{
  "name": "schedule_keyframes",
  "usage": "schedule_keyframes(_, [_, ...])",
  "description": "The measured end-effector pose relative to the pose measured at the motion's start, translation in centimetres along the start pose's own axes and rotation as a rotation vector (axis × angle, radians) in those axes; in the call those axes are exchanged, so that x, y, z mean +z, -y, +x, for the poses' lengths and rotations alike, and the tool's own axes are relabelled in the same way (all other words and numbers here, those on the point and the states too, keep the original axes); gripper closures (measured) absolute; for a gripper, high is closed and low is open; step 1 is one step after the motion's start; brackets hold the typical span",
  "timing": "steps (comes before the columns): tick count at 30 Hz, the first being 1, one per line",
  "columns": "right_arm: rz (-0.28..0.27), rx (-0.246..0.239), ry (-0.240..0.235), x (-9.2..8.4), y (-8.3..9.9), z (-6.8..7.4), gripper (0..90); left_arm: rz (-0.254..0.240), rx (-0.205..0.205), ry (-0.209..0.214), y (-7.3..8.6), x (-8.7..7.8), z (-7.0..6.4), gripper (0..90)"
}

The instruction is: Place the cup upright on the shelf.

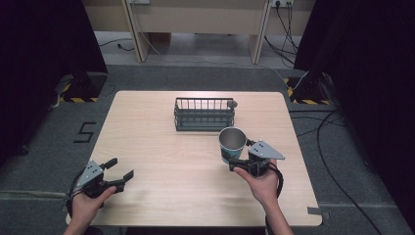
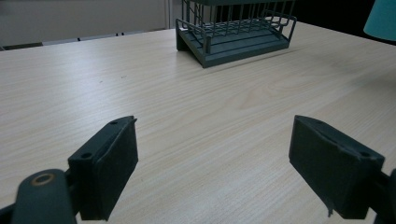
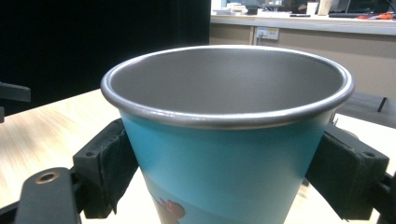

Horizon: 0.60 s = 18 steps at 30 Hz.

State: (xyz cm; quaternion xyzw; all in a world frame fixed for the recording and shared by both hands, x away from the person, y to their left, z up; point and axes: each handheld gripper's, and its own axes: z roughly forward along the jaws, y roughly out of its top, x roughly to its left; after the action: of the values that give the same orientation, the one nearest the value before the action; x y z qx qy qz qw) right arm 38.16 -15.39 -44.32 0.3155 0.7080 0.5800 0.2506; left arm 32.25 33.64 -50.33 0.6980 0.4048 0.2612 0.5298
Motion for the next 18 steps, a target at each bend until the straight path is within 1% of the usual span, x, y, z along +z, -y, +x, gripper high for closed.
schedule_keyframes(2, [-0.009,0.003,0.002,0.2,-0.3,0.0,16.6,0.0,0.0,0.001,0.0,0.0,0.0,14.9])
schedule_keyframes(9, [-0.014,0.006,0.008,0.6,-0.6,-0.1,16.6,0.0,-0.001,0.004,0.0,0.1,0.0,14.9])
schedule_keyframes(18, [-0.022,0.0,0.014,1.2,-1.8,-0.3,16.7,0.001,-0.006,0.006,0.0,0.2,-0.1,14.9])
